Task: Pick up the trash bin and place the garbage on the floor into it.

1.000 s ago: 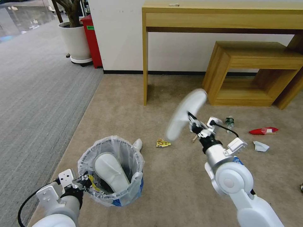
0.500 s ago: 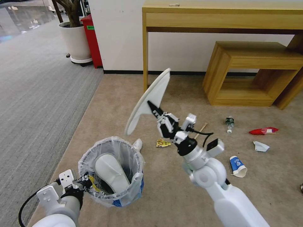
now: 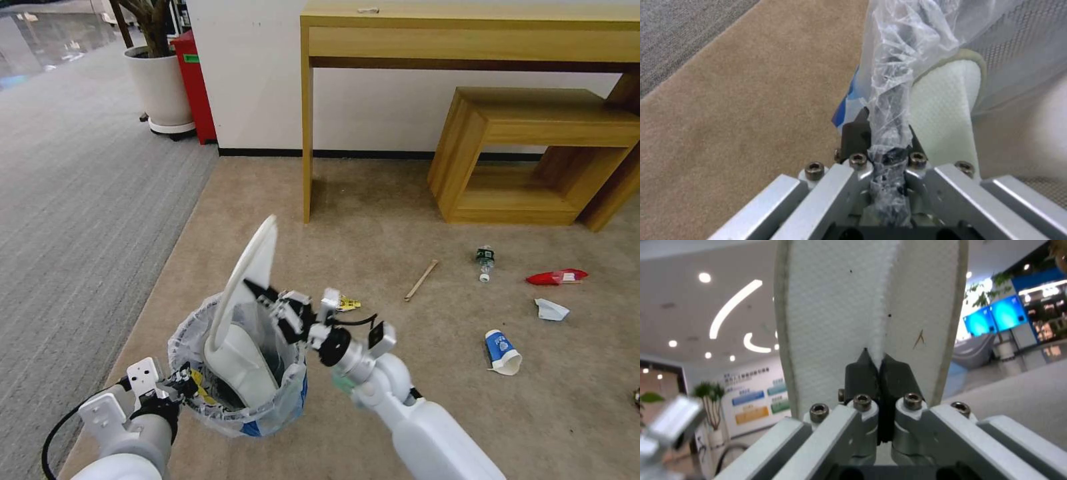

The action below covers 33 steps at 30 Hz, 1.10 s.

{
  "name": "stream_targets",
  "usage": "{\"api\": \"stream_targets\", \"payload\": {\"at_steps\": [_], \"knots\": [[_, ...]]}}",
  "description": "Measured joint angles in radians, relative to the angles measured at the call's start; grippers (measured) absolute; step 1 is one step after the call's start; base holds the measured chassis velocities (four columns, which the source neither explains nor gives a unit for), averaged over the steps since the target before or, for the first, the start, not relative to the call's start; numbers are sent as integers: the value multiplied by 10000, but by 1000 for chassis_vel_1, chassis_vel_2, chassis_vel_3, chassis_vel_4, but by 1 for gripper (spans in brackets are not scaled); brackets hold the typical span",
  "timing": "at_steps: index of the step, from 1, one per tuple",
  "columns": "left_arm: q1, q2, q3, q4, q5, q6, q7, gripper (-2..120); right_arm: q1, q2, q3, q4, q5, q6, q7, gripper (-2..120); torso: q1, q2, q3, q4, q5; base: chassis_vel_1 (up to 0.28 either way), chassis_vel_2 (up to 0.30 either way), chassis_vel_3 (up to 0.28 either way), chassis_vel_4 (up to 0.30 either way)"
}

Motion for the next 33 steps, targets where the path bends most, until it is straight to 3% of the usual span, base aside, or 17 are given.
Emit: {"api": "stream_targets", "payload": {"at_steps": [6, 19, 33], "knots": [[-2, 29, -23, -2, -48, 1, -3, 1, 32, 68, -93, -283, -601, 40, 232, 0, 0, 0, 1, 0, 0, 0, 0, 0, 0], [-117, 115, -105, -8, -310, 22, -20, 1, -240, -141, 123, -186, -977, 49, 387, 47, 0, 0, 0, 0, 2, 0, 0, 0, 0], [-180, 210, -190, -9, -455, 22, -73, 1, -964, -605, 1362, 702, -1693, 54, 1215, 98, 0, 0, 0, -2, 2, 0, 0, 0, 0]]}}
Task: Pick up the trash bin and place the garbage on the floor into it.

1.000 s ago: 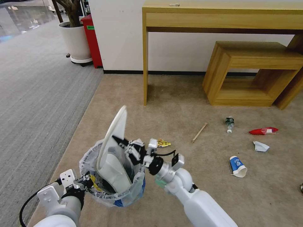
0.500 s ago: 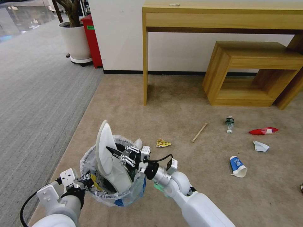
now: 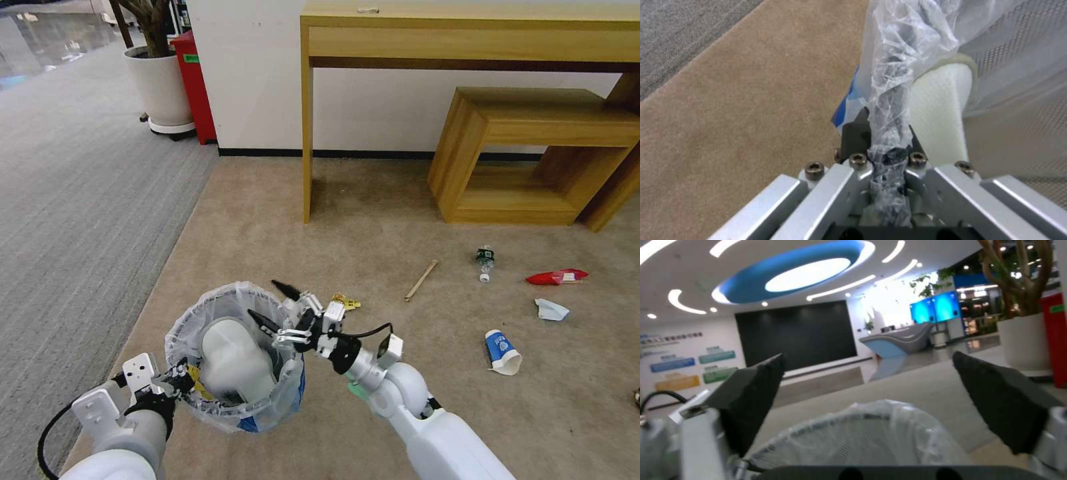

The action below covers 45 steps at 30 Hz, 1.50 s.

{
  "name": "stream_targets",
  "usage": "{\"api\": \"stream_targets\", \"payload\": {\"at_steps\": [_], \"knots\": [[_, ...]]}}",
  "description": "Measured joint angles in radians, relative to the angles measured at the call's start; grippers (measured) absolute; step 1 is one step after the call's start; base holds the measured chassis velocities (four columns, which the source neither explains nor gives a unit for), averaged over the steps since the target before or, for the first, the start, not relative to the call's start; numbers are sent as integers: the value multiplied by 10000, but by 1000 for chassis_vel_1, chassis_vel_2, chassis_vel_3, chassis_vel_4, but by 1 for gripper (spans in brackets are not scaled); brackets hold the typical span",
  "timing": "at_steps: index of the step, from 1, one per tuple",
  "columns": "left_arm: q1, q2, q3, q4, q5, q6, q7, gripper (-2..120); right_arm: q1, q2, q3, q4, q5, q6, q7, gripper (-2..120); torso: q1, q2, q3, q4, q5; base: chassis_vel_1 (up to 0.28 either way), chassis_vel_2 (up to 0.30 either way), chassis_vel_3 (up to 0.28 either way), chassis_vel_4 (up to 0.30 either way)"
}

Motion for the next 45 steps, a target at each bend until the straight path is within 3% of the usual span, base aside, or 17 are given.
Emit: {"api": "stream_targets", "payload": {"at_steps": [6, 10, 15, 17, 19, 24, 29, 38, 45], "knots": [[89, -23, 38, 0, 31, 1, -3, 1, -129, -18, 144, 140, -289, -3, 373, 100, 0, 0, 0, 1, 0, 0, 0, 0, 0], [53, 19, -199, 1, -94, 2, -20, 1, -196, -2, 418, 517, -291, -55, 1349, 100, 0, 0, 0, 3, 0, 0, 0, 0, 0], [-28, 189, -641, 0, -260, 0, -203, 1, -586, -25, 1713, 1104, -578, -129, 3386, 100, 0, 0, 0, 1, 0, 0, 0, 0, 0], [-17, 205, -679, 1, -254, 1, -227, 1, -723, -45, 2070, 1177, -672, 10, 3724, 100, 0, 0, 0, 3, 0, 0, 0, 0, 0], [-45, 211, -801, 1, -174, 2, -305, 1, -1224, -135, 3209, 1338, -906, 274, 4297, 100, -1, 0, 0, 2, -2, 0, 0, 0, 0], [8, 284, -885, 3, -97, -2, -369, 1, -2399, -311, 4679, 1392, -1407, 939, 4844, 100, 0, 0, 0, -1, 1, 0, 0, 0, 0], [-26, 301, -1116, 4, -42, -78, -473, 1, -3134, -285, 5472, 1294, -1605, 1584, 5038, 100, 0, 0, -1, 0, 0, 0, 0, 0, 0], [-53, 237, -1337, 5, 275, -291, -471, 1, -3364, 104, 6101, 942, -1632, 2170, 5900, 100, -1, 0, -1, 1, -1, 0, 0, 0, 0], [-149, 223, -1734, 4, 294, -391, -378, 1, -3520, 207, 6157, 765, -1659, 2456, 5812, 100, 0, 0, 0, 1, 0, 0, 0, 0, 0]]}}
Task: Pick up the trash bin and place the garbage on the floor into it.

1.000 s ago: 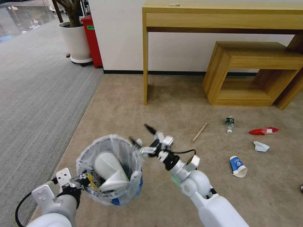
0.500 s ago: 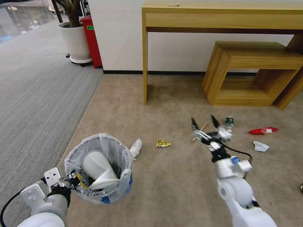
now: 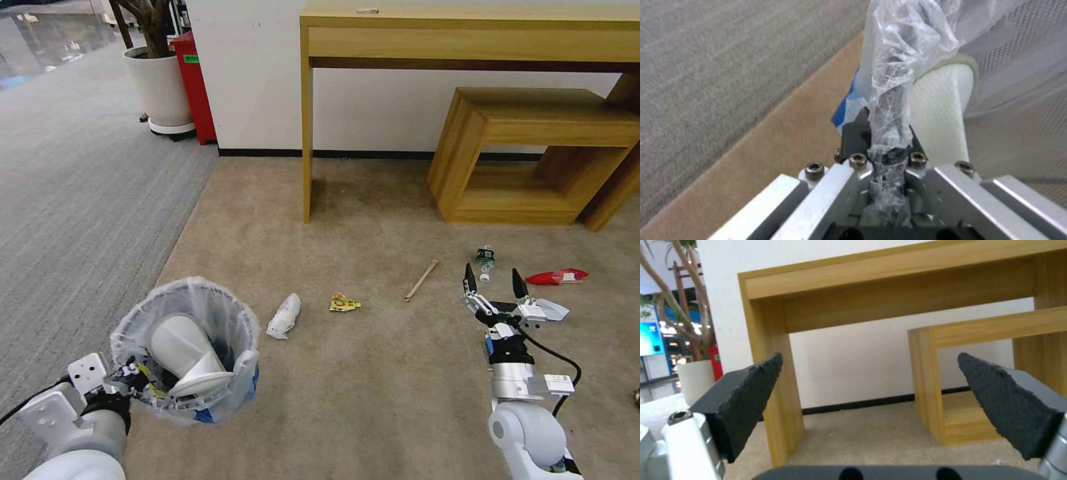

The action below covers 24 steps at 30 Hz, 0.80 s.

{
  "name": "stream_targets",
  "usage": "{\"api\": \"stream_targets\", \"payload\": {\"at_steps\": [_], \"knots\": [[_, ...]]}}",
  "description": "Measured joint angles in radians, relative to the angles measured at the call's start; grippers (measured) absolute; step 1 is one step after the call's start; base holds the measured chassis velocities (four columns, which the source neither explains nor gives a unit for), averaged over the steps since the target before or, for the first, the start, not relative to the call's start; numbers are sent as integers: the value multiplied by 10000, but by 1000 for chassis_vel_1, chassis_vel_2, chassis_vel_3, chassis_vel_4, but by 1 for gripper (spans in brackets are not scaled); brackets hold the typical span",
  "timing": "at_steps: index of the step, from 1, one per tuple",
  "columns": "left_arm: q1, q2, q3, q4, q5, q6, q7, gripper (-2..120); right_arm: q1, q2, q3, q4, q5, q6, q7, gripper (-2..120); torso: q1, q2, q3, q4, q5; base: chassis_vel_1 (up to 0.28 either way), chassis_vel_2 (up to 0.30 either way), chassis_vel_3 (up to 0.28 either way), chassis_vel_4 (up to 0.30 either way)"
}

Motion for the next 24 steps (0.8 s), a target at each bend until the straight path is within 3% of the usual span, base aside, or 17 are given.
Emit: {"api": "stream_targets", "payload": {"at_steps": [14, 24], "knots": [[-165, -13, -202, 0, -262, -42, -19, 1, 2, 84, -95, -112, -68, 189, -204, 100, 0, 0, -1, 0, -1, 0, 0, 0, 0], [-165, -13, -256, 0, -418, -14, -24, 1, 48, 99, -160, -137, -66, 191, -208, 100, 0, 0, 2, 1, -1, -99, 107, 104, -112]]}}
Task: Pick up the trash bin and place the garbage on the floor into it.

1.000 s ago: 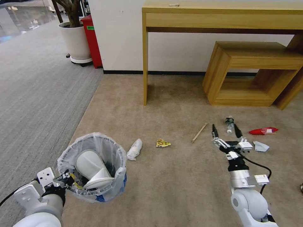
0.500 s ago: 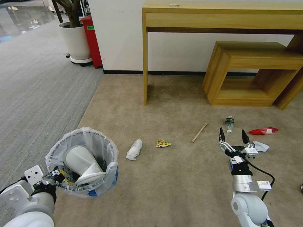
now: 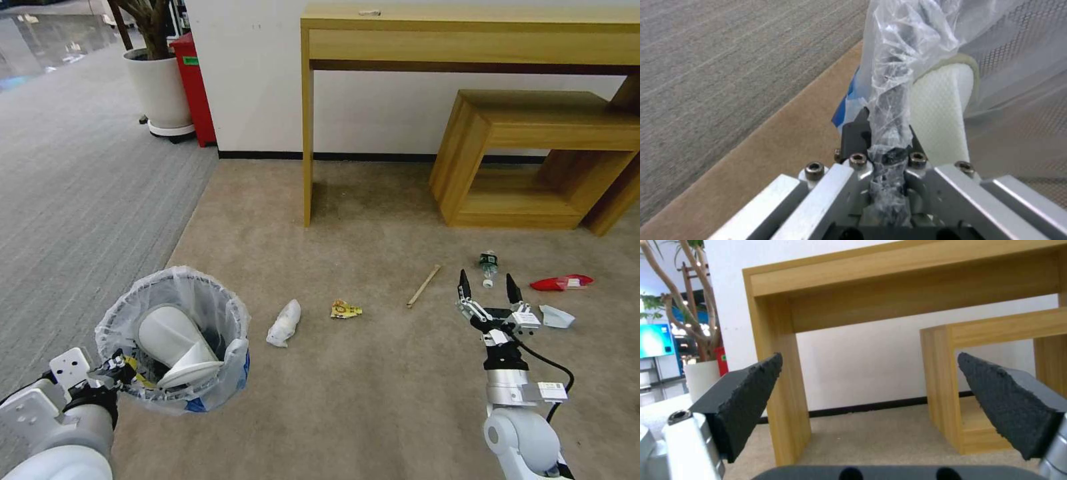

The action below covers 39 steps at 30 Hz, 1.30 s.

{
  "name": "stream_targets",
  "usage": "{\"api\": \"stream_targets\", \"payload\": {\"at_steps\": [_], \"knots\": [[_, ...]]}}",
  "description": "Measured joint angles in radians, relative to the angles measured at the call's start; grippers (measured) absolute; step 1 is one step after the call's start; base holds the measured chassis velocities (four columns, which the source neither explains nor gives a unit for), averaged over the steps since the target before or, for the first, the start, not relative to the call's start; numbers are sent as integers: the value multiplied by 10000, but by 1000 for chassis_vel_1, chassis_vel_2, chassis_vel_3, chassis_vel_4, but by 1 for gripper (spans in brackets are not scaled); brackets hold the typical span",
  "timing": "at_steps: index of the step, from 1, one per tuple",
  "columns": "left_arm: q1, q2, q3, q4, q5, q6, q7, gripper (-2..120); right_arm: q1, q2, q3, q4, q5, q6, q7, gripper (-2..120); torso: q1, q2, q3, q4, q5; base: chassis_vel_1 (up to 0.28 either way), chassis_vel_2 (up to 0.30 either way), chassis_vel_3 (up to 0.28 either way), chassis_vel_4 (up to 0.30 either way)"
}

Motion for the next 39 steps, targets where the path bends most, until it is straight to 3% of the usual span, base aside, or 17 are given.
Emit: {"api": "stream_targets", "payload": {"at_steps": [39], "knots": [[71, 45, -246, 0, -334, 92, -109, 1, 34, -34, -420, -56, -132, 176, 14, 100, 0, -1, -3, -1, 1, -92, 95, 91, -93]]}}
